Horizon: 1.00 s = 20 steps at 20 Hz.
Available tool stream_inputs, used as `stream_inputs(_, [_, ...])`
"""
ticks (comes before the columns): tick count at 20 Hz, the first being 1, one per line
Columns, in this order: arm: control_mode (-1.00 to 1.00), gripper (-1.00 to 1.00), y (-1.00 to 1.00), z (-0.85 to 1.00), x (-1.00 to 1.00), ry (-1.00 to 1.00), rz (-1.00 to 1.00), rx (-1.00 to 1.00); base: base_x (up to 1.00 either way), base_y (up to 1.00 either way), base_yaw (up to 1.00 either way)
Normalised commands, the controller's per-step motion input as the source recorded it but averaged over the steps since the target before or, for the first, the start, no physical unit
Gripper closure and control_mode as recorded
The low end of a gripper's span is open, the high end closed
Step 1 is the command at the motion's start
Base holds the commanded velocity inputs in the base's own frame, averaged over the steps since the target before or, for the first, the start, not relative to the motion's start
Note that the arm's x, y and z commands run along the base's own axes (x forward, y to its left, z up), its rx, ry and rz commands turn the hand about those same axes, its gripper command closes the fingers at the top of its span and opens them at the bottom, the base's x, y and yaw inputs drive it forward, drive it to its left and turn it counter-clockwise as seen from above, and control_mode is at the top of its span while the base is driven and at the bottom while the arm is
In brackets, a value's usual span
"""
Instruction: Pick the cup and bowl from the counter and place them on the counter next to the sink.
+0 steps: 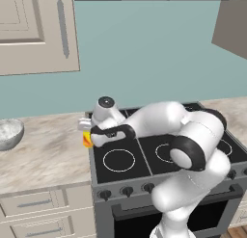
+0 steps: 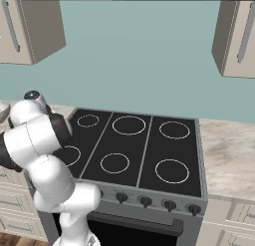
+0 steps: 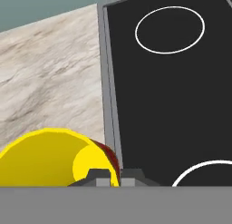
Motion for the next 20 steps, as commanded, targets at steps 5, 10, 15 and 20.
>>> stream_inputs(5, [-1.0, 1.0, -0.45, 0.96, 0.0, 0.0, 0.06, 0.04, 0.0, 0.0, 0.0])
stream_inputs(10, [-1.0, 1.0, -0.7, 0.45, -0.15, 0.01, 0.05, 0.0, 0.0, 0.0, 0.0])
stream_inputs(15, [-1.0, 1.0, -0.77, 0.25, -0.28, 0.0, 0.05, -0.03, 0.0, 0.0, 0.0])
stream_inputs(20, [-1.0, 1.0, -0.65, 0.39, -0.28, 0.0, 0.13, -0.11, 0.0, 0.0, 0.0])
